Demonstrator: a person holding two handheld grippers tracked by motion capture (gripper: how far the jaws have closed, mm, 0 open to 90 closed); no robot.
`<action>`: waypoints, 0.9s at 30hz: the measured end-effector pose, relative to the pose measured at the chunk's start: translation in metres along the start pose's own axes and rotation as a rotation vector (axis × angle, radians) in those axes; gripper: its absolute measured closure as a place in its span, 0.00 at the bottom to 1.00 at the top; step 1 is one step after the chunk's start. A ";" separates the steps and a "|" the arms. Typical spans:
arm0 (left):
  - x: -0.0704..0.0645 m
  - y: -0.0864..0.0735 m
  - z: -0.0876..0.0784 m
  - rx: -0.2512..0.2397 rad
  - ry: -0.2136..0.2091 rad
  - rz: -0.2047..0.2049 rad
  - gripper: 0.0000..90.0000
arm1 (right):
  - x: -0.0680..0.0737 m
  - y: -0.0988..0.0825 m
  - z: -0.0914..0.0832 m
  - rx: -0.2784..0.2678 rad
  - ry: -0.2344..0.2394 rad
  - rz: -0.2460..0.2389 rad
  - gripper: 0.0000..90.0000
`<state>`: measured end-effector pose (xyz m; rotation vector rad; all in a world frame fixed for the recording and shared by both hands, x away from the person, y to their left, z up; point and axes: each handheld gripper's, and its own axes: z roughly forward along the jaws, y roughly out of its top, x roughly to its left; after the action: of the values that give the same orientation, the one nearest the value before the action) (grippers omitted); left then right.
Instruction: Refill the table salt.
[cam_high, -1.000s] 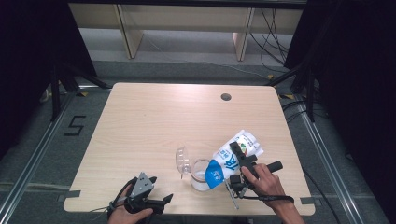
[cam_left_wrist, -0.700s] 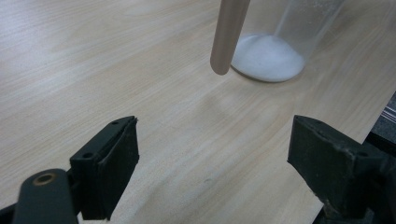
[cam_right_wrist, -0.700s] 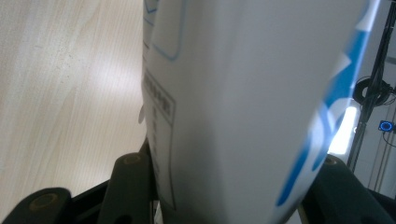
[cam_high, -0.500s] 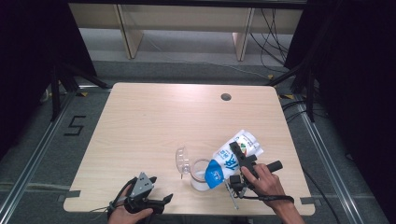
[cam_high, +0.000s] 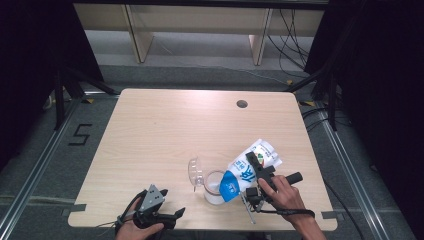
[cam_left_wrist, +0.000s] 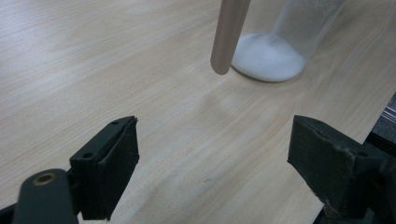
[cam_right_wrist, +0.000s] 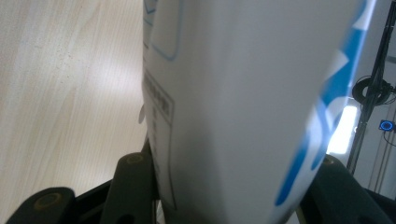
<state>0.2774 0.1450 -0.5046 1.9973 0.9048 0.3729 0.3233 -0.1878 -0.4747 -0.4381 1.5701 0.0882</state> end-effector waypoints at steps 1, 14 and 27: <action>0.002 0.000 -0.001 0.018 0.008 0.021 0.18 | 0.000 0.000 0.000 0.001 -0.002 0.003 0.62; 0.002 0.000 -0.001 0.017 0.007 0.021 0.18 | 0.001 0.000 -0.001 0.024 0.015 0.014 0.63; 0.001 0.000 -0.001 0.007 0.003 0.010 0.18 | 0.002 0.000 -0.001 0.028 0.015 0.022 0.63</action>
<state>0.2775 0.1458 -0.5041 2.0086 0.9002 0.3791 0.3225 -0.1888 -0.4763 -0.4009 1.5896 0.0795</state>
